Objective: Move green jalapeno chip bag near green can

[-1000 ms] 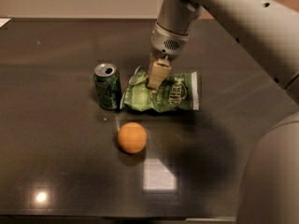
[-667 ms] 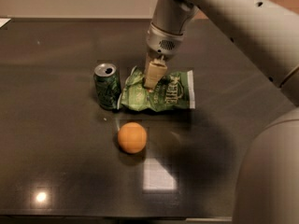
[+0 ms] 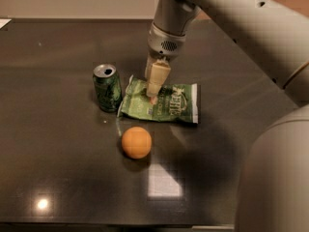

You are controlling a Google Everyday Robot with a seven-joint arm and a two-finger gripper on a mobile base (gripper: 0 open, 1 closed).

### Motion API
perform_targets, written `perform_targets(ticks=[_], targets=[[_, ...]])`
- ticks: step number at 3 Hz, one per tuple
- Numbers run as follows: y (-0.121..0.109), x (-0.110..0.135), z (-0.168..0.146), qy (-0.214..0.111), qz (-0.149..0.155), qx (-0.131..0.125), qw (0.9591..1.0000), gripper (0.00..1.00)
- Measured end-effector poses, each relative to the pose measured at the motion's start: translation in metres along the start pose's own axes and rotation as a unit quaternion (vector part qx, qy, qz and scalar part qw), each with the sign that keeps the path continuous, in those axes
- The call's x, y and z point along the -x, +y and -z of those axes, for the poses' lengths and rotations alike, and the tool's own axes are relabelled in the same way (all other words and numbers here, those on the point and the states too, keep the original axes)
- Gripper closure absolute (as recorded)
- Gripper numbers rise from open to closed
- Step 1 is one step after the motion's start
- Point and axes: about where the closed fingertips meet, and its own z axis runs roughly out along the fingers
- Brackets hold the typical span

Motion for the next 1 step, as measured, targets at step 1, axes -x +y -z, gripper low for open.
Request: perform_targets(ticks=[1], targets=[[-0.0035, 0.0023, -0.0016, -0.003, 0.000, -0.005, 1.0000, 0.00]])
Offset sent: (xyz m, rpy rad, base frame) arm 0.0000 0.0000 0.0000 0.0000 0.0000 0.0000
